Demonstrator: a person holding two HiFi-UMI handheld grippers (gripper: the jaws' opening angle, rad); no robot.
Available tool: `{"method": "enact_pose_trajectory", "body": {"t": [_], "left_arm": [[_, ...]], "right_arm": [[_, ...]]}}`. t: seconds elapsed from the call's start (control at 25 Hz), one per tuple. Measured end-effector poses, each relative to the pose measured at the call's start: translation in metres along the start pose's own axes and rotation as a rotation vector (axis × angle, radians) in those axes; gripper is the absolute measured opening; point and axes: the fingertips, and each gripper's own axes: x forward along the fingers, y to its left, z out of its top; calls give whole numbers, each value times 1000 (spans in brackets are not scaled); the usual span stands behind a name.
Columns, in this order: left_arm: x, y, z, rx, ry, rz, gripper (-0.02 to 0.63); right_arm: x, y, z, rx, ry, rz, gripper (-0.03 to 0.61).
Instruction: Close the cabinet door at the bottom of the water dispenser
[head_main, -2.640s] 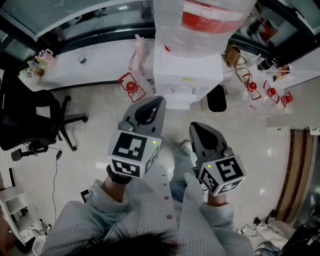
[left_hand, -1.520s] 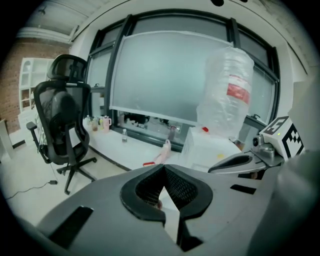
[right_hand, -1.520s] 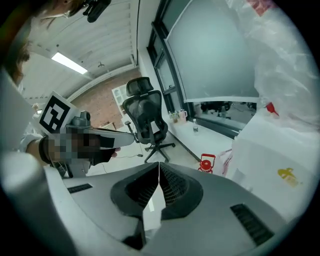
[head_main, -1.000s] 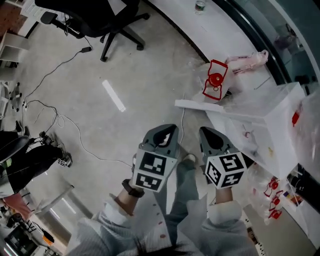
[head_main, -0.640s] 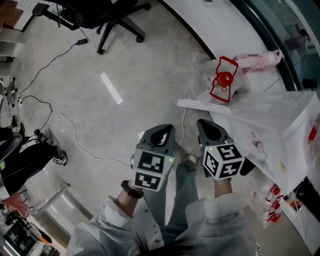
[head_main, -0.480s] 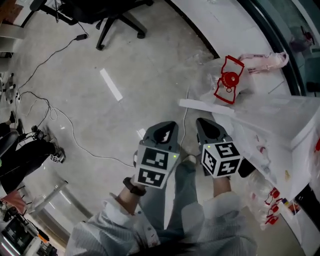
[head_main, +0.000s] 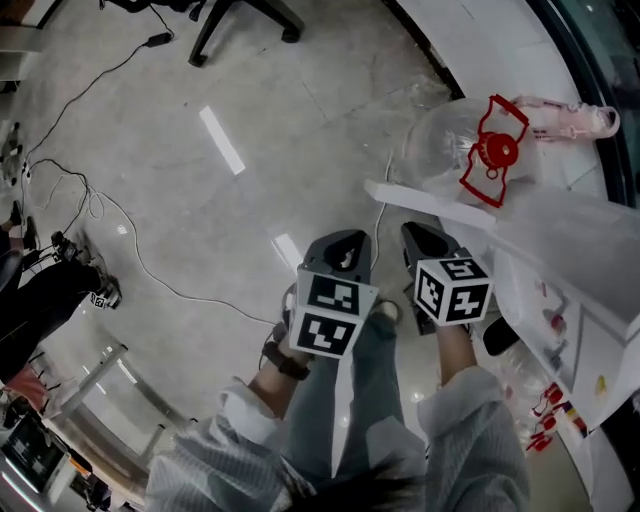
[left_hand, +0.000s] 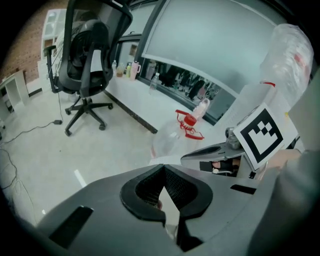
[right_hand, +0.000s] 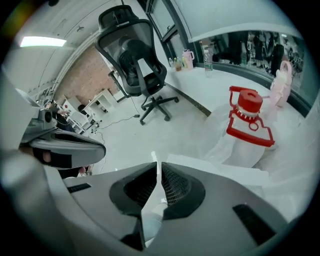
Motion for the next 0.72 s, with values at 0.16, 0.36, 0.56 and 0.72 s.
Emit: {"method": "enact_pose_trajectory", "body": {"t": [0.16,0.36,0.56,0.72], "left_arm": [[16,6,-19,-9,39,-11,11],[28,20,-34,-5,73,-4,11],[35,34,-46,3,112,3,11],[35,43,-47,6,115,2,11]], "right_arm": [[27,-11,-15,48,32,-3,17],[56,-18,-26,181,34,-26,17],[77,-19,-35,357,19,-22,17],[90,-22,-34,468,2,-36,20]]}}
